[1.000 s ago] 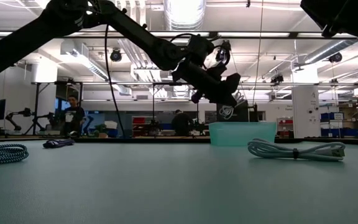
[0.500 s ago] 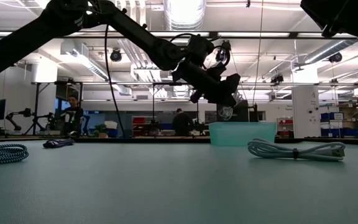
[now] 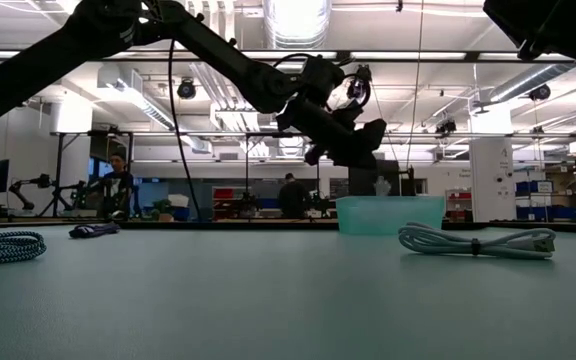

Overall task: Pick and place USB-C Cables
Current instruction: Put the top white charger cable into the blue bin, then put the white charger cable into the blue bin

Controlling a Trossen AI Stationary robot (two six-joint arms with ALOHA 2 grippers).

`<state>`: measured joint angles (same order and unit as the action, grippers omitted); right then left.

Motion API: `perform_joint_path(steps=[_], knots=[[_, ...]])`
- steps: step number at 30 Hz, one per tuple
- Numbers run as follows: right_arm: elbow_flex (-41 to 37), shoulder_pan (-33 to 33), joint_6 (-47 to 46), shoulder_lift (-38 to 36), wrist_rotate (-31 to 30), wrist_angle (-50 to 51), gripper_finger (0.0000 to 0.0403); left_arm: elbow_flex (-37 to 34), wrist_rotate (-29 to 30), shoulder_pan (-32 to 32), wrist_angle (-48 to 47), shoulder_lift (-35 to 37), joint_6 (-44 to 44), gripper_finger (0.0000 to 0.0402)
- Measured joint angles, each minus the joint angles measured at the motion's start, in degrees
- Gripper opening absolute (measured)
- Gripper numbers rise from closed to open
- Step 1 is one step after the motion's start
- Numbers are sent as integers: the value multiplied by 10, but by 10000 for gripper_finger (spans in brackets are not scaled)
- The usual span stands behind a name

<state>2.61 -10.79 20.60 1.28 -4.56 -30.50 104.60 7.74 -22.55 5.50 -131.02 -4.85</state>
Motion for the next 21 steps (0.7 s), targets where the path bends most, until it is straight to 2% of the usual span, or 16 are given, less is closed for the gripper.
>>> perform_joint_path(steps=[14,21], knots=[[0,0,1,0,0,0,93,0,0,0,-2,0,-8,45],[0,0,4,0,0,2,93,0,-15,14,-68,46,5,45]])
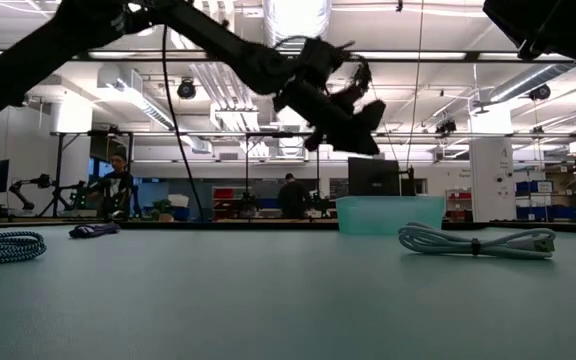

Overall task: Pick and place USB-C Cables
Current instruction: Put the white charger cable into the blue bin

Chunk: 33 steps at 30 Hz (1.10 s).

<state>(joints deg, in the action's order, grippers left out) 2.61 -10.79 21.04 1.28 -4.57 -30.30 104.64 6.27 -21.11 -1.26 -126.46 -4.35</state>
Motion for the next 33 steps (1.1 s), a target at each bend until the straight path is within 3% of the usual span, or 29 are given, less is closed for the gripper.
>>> perform_joint_path(steps=[9,22,27,33], knots=[[0,0,-4,0,0,3,93,0,1,29,-205,86,37,45],[0,0,-45,0,-1,17,93,-1,2,111,-573,159,2,45],[0,0,-81,3,0,17,93,-4,2,166,-638,159,2,45],[0,0,-123,16,0,17,93,-75,11,226,-613,194,19,45]])
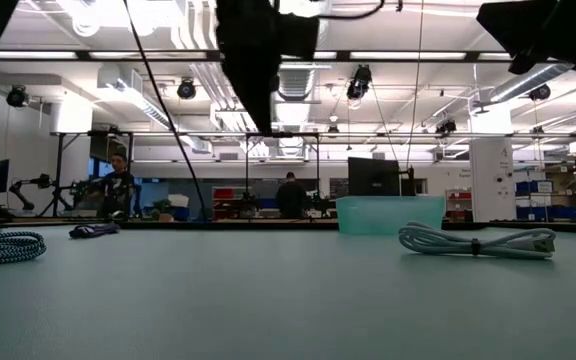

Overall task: Pick and place USB-C Cables
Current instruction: Put the white charger cable into the blue bin

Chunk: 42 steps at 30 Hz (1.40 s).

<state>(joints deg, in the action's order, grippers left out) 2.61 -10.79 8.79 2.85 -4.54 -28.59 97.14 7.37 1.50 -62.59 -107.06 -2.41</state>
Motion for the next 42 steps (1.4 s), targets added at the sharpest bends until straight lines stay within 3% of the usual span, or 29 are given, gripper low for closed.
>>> perform_joint_path(steps=[15,22,27,42], knots=[[36,0,-86,119,5,-8,93,-317,22,27,312,256,-20,45],[97,0,-88,216,6,16,93,-389,21,29,301,315,-133,45],[157,9,-83,284,6,84,93,-432,20,32,302,341,-168,45],[349,101,-131,443,-1,360,93,-450,21,31,306,353,-163,45]])
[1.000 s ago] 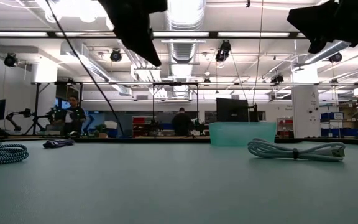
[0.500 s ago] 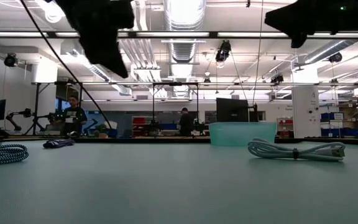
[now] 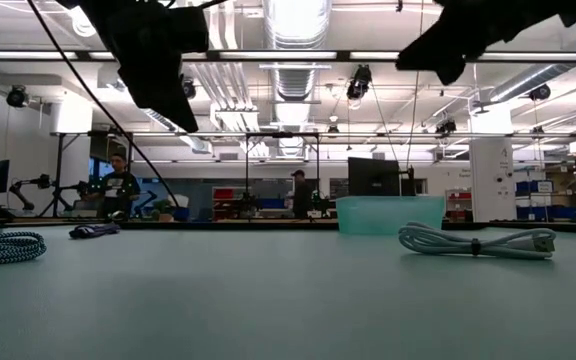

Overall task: Pick and place USB-C Cables
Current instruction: Put the white charger cable into the blue bin

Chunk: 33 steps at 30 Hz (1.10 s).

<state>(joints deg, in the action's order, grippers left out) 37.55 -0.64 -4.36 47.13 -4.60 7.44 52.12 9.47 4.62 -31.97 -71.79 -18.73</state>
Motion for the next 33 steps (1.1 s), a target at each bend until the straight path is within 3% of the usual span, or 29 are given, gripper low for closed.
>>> perform_joint_path(steps=[9,25,33], knots=[[44,69,-82,81,-5,61,93,0,0,0,0,0,2,45],[47,151,-270,194,-15,170,93,0,23,0,0,0,32,45],[131,192,-290,283,-15,254,93,0,40,0,0,0,61,45]])
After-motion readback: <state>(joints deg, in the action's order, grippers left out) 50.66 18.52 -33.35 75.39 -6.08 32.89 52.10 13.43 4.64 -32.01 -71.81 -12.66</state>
